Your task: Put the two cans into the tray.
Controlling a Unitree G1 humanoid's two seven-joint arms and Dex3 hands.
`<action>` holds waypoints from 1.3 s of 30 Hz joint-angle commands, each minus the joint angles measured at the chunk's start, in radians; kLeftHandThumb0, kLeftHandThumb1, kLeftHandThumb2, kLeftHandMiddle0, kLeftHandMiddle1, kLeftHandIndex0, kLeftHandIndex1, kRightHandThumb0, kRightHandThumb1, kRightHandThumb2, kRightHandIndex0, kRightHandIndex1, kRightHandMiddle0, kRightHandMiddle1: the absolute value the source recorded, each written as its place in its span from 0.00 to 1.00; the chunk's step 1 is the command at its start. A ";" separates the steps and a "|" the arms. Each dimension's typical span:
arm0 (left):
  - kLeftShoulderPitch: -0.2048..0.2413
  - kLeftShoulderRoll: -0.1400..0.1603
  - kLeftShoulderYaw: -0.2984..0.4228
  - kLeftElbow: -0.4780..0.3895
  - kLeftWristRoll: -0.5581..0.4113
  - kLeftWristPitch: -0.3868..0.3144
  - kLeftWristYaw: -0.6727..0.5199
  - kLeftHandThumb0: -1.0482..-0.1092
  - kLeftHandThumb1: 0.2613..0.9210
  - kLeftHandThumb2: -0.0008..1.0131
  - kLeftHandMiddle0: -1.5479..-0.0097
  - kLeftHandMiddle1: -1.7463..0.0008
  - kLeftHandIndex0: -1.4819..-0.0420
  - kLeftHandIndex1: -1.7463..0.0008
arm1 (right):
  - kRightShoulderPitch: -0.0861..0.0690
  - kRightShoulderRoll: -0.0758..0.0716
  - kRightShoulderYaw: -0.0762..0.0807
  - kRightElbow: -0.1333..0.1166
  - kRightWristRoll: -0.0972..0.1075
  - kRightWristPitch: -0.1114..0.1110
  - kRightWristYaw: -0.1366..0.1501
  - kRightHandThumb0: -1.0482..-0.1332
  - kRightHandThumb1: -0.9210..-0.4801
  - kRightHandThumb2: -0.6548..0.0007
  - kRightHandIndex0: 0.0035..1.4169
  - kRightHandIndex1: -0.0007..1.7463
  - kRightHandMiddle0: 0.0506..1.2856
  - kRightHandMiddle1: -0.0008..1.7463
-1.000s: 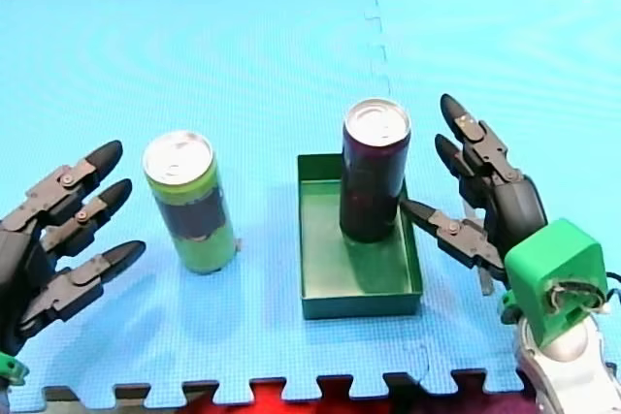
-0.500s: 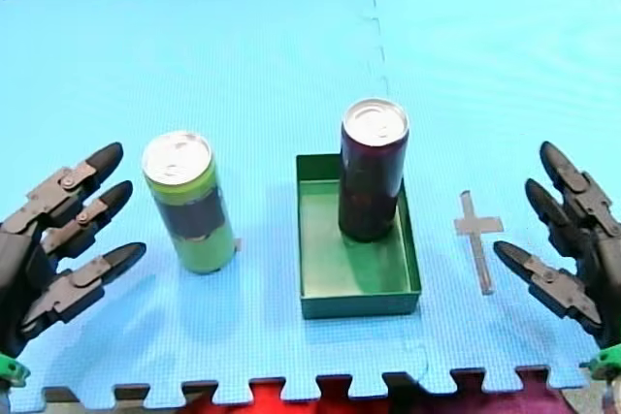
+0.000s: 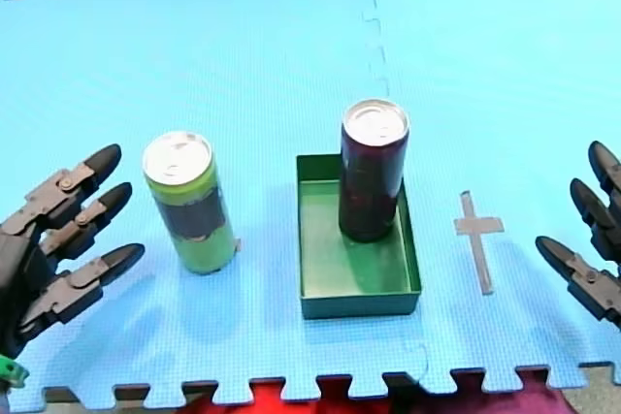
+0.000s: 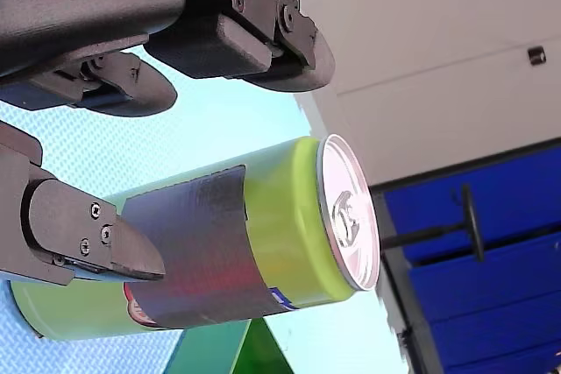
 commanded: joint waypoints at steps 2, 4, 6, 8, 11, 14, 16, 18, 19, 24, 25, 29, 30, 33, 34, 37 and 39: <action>-0.005 -0.003 0.004 0.005 -0.006 -0.008 0.001 0.00 0.99 0.02 0.71 1.00 0.74 1.00 | 0.002 -0.015 -0.015 -0.009 0.006 0.008 -0.004 0.00 0.07 0.99 0.29 0.01 0.24 0.01; -0.005 -0.005 0.002 0.004 -0.001 -0.008 0.006 0.00 0.99 0.01 0.71 1.00 0.74 1.00 | 0.000 -0.022 -0.021 -0.009 0.002 0.012 -0.008 0.00 0.06 0.98 0.30 0.01 0.24 0.01; -0.004 -0.006 0.001 0.002 0.003 -0.007 0.010 0.00 0.99 0.01 0.71 1.00 0.74 1.00 | -0.003 -0.027 -0.026 -0.007 -0.002 0.013 -0.014 0.00 0.05 0.98 0.30 0.01 0.24 0.01; -0.003 -0.007 -0.001 -0.001 0.006 -0.005 0.014 0.00 0.99 0.01 0.71 1.00 0.74 1.00 | -0.007 -0.030 -0.029 -0.005 -0.006 0.012 -0.019 0.00 0.04 0.98 0.30 0.01 0.24 0.01; -0.002 -0.010 -0.004 -0.007 0.009 0.000 0.019 0.00 0.99 0.01 0.71 1.00 0.74 1.00 | -0.013 -0.033 -0.030 0.004 -0.013 0.008 -0.026 0.00 0.04 0.98 0.31 0.02 0.25 0.01; -0.001 -0.014 -0.007 -0.010 0.012 0.003 0.024 0.00 0.99 0.01 0.71 1.00 0.74 1.00 | -0.020 -0.035 -0.030 0.017 -0.018 -0.003 -0.029 0.00 0.03 0.98 0.31 0.02 0.25 0.01; -0.001 -0.016 -0.009 -0.013 0.018 0.002 0.030 0.00 0.99 0.01 0.71 1.00 0.74 1.00 | -0.022 -0.033 -0.028 0.019 -0.024 -0.008 -0.034 0.00 0.03 0.99 0.32 0.02 0.25 0.01; -0.001 -0.019 -0.012 -0.016 0.028 0.000 0.042 0.00 0.99 0.01 0.71 1.00 0.74 1.00 | -0.022 -0.030 -0.024 0.016 -0.032 -0.008 -0.040 0.00 0.03 0.99 0.32 0.02 0.26 0.01; -0.003 -0.021 -0.013 -0.015 0.033 -0.002 0.049 0.00 0.99 0.01 0.71 1.00 0.74 1.00 | -0.022 -0.028 -0.021 0.016 -0.036 -0.008 -0.043 0.00 0.03 0.99 0.32 0.02 0.26 0.01; -0.022 -0.034 -0.016 0.005 0.050 -0.009 0.084 0.07 0.78 0.00 0.71 1.00 0.73 1.00 | -0.023 -0.018 -0.011 0.018 -0.054 -0.012 -0.058 0.00 0.02 0.99 0.33 0.02 0.26 0.01; -0.027 -0.036 -0.016 0.010 0.049 -0.009 0.087 0.10 0.72 0.00 0.71 1.00 0.73 1.00 | -0.023 -0.016 -0.009 0.018 -0.057 -0.013 -0.061 0.00 0.02 0.99 0.33 0.02 0.26 0.01; -0.040 -0.045 -0.012 0.019 0.038 -0.001 0.093 0.18 0.59 0.00 0.71 1.00 0.74 1.00 | -0.026 -0.014 -0.006 0.026 -0.061 -0.018 -0.068 0.00 0.01 0.99 0.33 0.02 0.27 0.01; -0.044 -0.047 -0.013 0.021 0.037 0.003 0.095 0.19 0.58 0.00 0.71 1.00 0.74 1.00 | -0.027 -0.014 -0.005 0.028 -0.060 -0.019 -0.068 0.00 0.01 0.99 0.33 0.02 0.27 0.01; -0.058 -0.049 -0.014 0.037 0.033 0.018 0.096 0.20 0.56 0.00 0.74 1.00 0.76 1.00 | -0.028 -0.014 -0.006 0.029 -0.054 -0.017 -0.063 0.00 0.01 0.99 0.34 0.02 0.27 0.01; -0.065 -0.047 -0.014 0.048 0.033 0.022 0.094 0.20 0.56 0.00 0.75 1.00 0.77 1.00 | -0.029 -0.014 -0.007 0.030 -0.052 -0.016 -0.062 0.00 0.01 0.99 0.34 0.02 0.27 0.01; -0.095 -0.036 -0.012 0.106 0.033 0.028 0.078 0.19 0.56 0.00 0.78 1.00 0.78 1.00 | -0.032 -0.013 -0.009 0.036 -0.047 -0.015 -0.063 0.00 0.01 0.99 0.34 0.01 0.27 0.01; -0.120 -0.026 -0.009 0.160 0.035 0.021 0.064 0.19 0.57 0.00 0.79 1.00 0.79 1.00 | -0.033 -0.012 -0.011 0.038 -0.046 -0.013 -0.066 0.00 0.01 0.99 0.34 0.01 0.27 0.01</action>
